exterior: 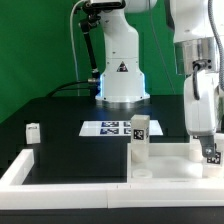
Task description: Assemble square table
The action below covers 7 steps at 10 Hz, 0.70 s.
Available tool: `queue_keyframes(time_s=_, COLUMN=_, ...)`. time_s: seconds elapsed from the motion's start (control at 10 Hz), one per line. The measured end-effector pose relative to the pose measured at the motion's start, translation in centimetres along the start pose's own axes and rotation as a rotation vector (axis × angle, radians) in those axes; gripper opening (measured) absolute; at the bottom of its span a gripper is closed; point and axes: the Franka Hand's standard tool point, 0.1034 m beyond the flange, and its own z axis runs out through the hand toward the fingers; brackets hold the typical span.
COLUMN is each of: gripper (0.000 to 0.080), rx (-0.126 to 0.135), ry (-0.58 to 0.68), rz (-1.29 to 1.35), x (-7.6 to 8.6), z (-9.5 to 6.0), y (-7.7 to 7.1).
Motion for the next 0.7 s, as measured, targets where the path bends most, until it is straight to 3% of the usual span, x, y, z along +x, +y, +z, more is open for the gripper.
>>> queue_keyframes(time_s=0.1, gripper=0.0636, rx=0.015, ry=-0.007, rz=-0.061, x=0.5, z=-0.8, y=0.0)
queue_keyframes(time_s=0.3, gripper=0.0647, rx=0.067, ry=-0.029, rz=-0.109, x=3.3, z=-4.4, y=-0.1)
queue_keyframes(time_s=0.7, gripper=0.0648, rx=0.063, ry=-0.024, rz=-0.111, x=3.4, z=-4.1, y=0.1)
